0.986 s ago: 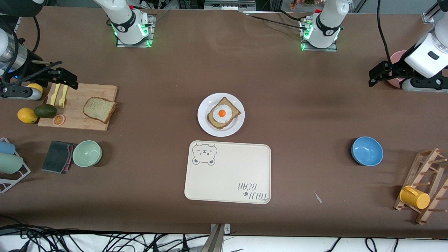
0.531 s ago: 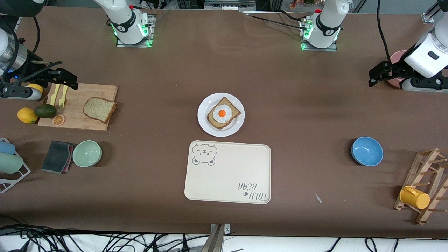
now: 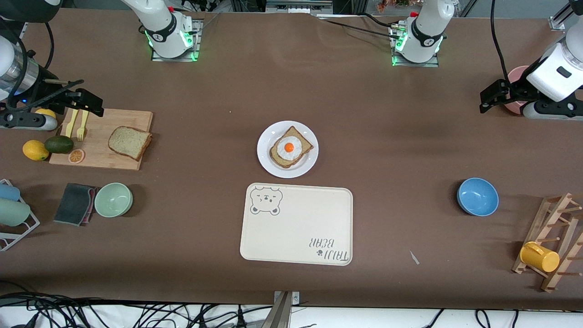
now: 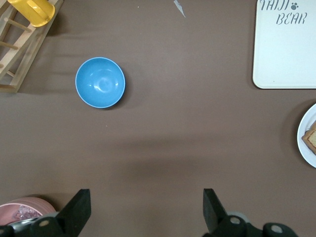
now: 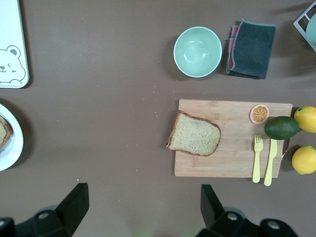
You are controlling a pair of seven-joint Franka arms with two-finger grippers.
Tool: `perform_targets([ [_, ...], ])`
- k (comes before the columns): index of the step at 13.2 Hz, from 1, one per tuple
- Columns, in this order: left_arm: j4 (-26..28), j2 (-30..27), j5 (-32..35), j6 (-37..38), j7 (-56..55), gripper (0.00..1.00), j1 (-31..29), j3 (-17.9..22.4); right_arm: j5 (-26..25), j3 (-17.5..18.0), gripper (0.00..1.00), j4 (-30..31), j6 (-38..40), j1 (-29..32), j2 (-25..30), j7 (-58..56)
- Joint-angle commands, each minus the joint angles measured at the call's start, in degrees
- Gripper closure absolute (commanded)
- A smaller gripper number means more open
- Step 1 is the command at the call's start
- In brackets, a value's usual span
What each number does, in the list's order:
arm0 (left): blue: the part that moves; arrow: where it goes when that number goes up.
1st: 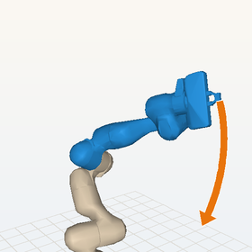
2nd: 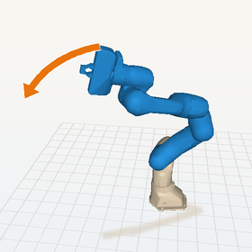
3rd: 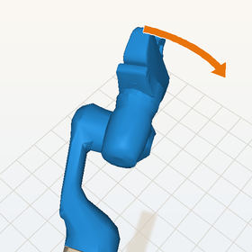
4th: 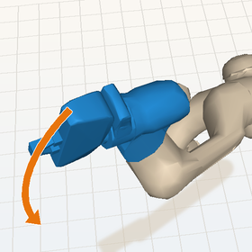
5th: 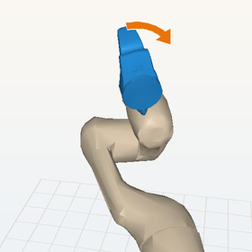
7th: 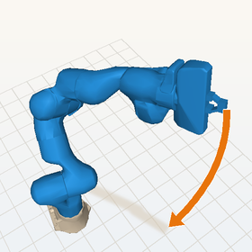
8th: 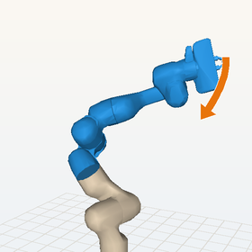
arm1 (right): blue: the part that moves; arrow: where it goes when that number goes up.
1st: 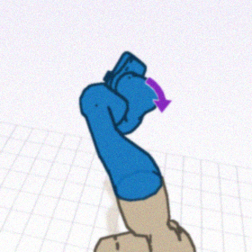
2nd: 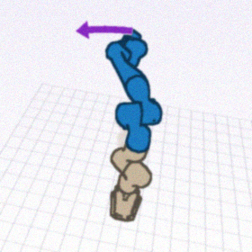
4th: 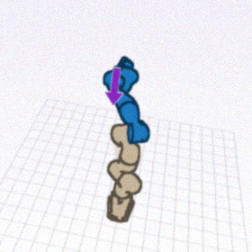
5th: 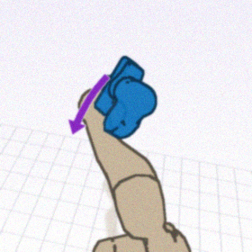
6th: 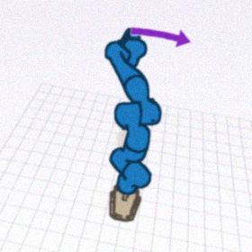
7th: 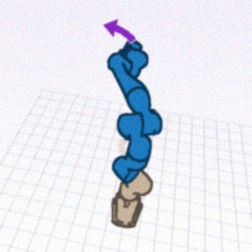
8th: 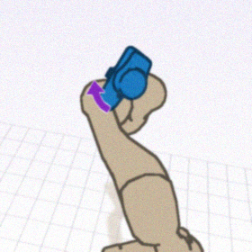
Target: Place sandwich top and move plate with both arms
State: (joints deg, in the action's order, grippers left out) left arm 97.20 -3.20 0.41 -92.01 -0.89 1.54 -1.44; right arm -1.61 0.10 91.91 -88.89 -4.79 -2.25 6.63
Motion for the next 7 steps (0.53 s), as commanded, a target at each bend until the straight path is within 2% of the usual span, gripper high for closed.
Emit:
perform_targets([
  [1,-0.1,-0.2,-1.3,0.5,-0.1,0.0,0.0,0.0,-0.6,1.1,0.0,1.1,-0.5,0.7,0.9,-0.3],
  [7,-0.1,-0.2,-1.3,0.5,-0.1,0.0,-0.1,0.0,-0.3,1.2,0.0,1.3,0.0,0.7,0.9,0.3],
])
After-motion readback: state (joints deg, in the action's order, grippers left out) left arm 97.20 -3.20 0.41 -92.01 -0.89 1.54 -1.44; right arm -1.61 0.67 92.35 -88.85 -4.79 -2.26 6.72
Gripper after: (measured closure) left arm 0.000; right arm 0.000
